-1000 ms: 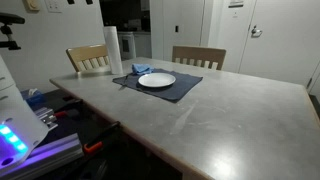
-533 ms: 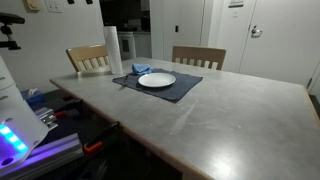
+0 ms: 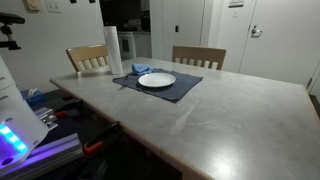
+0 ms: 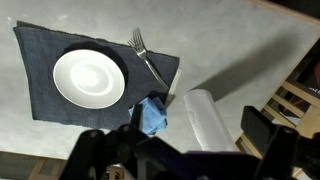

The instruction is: Wipe the plate with the blue rug

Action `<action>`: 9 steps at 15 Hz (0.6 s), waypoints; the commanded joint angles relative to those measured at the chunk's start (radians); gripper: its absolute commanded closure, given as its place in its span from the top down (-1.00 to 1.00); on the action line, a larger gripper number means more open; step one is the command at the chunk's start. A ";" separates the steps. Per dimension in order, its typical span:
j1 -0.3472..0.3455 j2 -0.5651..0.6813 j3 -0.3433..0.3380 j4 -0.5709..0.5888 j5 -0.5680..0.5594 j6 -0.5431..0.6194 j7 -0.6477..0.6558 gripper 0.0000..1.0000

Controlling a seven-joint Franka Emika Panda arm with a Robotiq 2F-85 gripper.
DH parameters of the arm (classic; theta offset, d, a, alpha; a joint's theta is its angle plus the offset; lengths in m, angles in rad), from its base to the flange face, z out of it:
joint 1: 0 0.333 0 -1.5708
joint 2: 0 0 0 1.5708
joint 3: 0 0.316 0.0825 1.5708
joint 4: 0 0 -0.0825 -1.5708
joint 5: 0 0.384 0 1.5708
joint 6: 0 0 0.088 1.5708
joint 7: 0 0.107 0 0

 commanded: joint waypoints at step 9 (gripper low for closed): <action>-0.002 0.239 -0.222 0.042 -0.009 0.268 -0.318 1.00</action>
